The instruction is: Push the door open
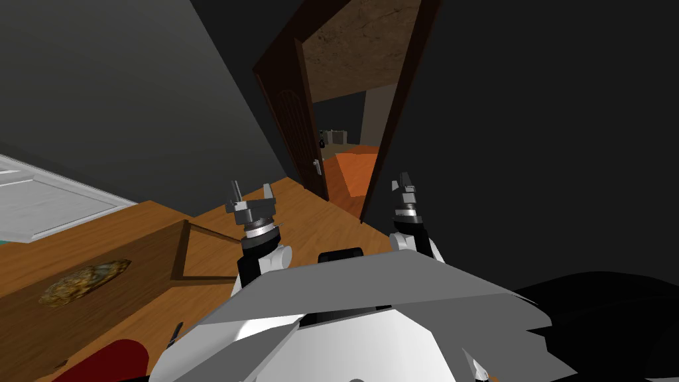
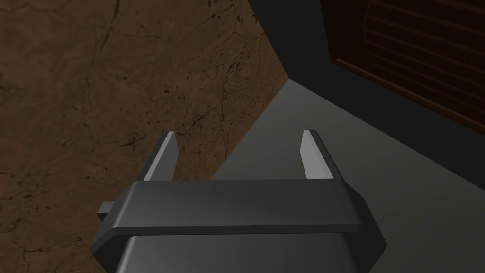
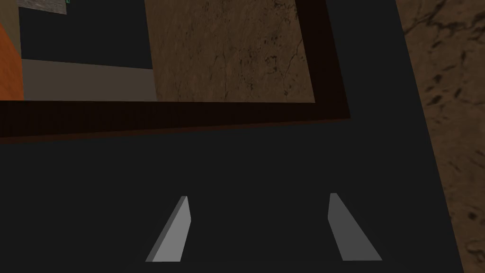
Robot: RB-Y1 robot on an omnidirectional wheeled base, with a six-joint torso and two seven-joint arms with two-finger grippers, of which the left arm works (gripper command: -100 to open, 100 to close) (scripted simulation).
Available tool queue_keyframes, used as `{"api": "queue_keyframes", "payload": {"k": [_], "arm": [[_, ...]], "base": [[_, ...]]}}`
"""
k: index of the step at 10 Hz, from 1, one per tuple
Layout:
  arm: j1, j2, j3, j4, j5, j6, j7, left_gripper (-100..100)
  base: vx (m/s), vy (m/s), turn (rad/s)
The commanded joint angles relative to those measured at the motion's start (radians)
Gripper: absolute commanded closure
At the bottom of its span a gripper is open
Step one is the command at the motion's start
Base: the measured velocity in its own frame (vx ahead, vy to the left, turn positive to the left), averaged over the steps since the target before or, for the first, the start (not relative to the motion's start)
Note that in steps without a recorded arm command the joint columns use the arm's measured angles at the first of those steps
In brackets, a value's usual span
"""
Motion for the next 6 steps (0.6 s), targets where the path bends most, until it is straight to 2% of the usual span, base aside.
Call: {"api": "queue_keyframes", "payload": {"k": [1,6], "arm": [[-0.018,0.008,-0.007,0.029,-0.004,0.002,0.003,-100],[-0.075,0.028,-0.029,0.122,-0.015,0.009,0.014,-100]], "base": [[0.091,0.051,-0.025],[0.146,0.069,-0.026]]}}
